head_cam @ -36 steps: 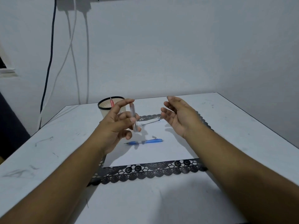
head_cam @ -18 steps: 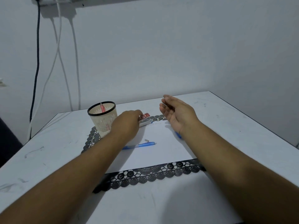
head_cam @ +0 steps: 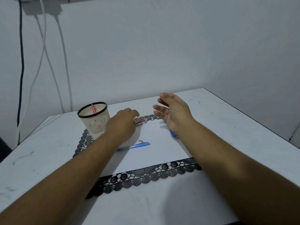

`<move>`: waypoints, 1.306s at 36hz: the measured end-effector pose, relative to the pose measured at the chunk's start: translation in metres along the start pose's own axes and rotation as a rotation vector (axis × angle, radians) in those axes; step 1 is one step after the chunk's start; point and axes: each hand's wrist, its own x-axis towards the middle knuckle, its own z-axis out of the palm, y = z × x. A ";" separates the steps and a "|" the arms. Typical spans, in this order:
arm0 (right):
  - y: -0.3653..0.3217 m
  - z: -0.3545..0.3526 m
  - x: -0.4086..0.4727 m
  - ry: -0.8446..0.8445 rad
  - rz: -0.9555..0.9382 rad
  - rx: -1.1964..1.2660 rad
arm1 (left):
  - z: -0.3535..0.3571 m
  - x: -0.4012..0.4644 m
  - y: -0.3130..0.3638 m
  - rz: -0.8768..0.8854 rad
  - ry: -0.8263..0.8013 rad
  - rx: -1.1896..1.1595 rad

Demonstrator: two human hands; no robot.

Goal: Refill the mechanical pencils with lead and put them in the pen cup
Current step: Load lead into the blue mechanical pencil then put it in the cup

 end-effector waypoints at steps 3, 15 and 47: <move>0.001 0.000 0.000 -0.008 -0.021 -0.052 | -0.017 -0.020 -0.001 0.095 -0.011 -0.123; 0.017 0.003 -0.003 -0.020 -0.078 -0.188 | -0.027 -0.078 -0.017 0.137 -0.244 -0.181; 0.028 0.025 -0.024 -0.169 -0.283 -0.312 | -0.024 -0.082 -0.033 0.063 -0.034 -0.742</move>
